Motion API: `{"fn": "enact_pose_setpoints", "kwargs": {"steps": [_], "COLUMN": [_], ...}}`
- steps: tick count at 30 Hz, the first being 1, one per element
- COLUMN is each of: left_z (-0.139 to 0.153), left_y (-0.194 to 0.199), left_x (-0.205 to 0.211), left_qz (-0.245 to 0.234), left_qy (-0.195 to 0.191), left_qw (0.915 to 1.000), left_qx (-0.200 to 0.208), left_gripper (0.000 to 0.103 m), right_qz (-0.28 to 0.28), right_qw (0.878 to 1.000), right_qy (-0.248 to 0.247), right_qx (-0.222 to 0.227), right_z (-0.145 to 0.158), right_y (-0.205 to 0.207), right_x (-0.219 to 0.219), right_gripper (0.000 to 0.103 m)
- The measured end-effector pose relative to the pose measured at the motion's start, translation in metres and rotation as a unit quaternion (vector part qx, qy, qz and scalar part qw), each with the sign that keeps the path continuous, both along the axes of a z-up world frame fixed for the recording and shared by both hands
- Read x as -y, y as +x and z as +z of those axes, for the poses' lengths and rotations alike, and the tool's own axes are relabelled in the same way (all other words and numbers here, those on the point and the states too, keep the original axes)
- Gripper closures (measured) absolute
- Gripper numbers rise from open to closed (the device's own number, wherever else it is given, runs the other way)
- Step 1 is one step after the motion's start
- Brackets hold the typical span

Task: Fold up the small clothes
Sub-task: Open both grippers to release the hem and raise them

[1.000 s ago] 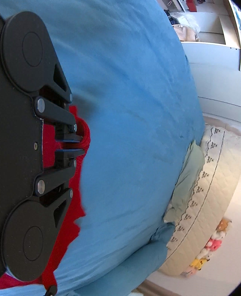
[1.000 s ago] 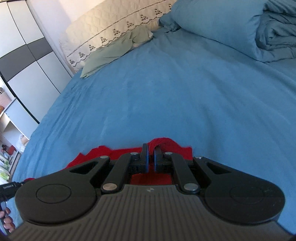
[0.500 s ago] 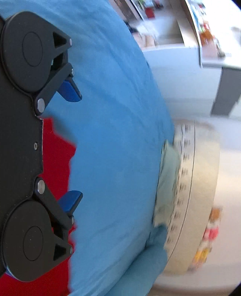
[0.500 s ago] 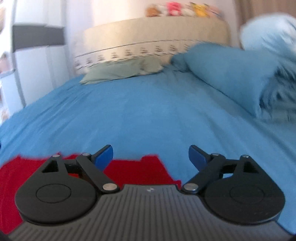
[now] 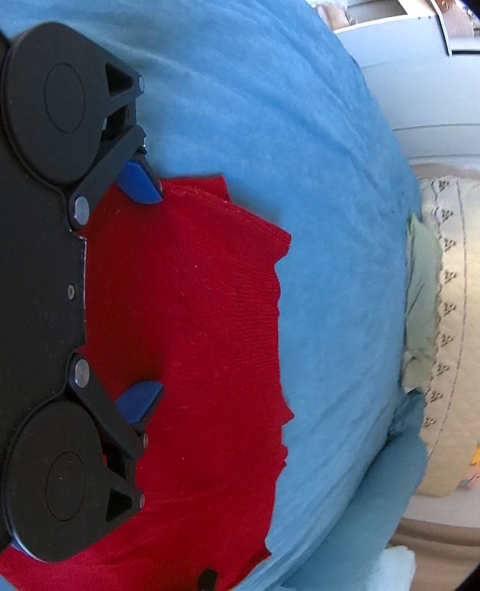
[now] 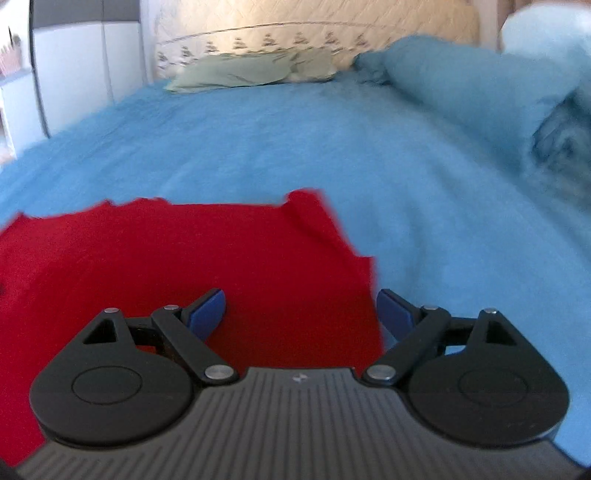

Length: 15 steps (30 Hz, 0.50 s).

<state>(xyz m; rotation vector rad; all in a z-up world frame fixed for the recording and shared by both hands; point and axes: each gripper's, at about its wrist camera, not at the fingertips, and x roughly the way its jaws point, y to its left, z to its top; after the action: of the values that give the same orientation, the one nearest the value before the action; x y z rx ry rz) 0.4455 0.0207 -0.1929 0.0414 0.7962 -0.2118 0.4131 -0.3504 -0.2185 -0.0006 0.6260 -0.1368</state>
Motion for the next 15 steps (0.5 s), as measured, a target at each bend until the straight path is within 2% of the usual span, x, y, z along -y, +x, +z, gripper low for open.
{"fn": "enact_pose_setpoints", "kwargs": {"steps": [2,5,7,9,10,13,15], "left_z": [0.01,0.031,0.053,0.076,0.086,0.113,0.119], "left_y": [-0.001,-0.023,-0.045,-0.067,-0.076,-0.101,-0.11], "left_x": [-0.004,0.0,0.004,0.009,0.01,0.016,0.023], "left_qz": [0.007,0.029,0.012,0.008,0.013,0.008,0.002], "left_qy": [0.012,0.066,0.077,0.081,0.078,0.037,0.01], "left_qw": [0.9999,0.9957,0.9925,0.9909,0.9907,0.9926,0.9955], "left_qx": [-0.005,0.059,0.094,0.107,0.111,0.115,0.094], "left_gripper": [0.0,0.0,0.0,0.0,0.0,0.0,0.0], "right_qz": [-0.011,-0.006,0.003,0.008,0.014,0.031,0.033], "right_qw": [1.0,0.998,0.997,0.996,0.995,0.991,0.992], "right_qy": [-0.022,-0.034,-0.044,-0.055,-0.067,-0.108,-0.104], "right_qx": [0.016,0.046,0.058,0.065,0.067,0.072,0.062], "right_z": [0.011,0.039,0.065,0.092,0.106,0.143,0.158], "right_y": [-0.008,-0.03,-0.051,-0.074,-0.086,-0.116,-0.133], "right_x": [0.004,0.009,0.012,0.013,0.013,0.006,0.004], "right_gripper": [0.0,0.0,0.0,0.0,0.0,0.0,0.0]}}
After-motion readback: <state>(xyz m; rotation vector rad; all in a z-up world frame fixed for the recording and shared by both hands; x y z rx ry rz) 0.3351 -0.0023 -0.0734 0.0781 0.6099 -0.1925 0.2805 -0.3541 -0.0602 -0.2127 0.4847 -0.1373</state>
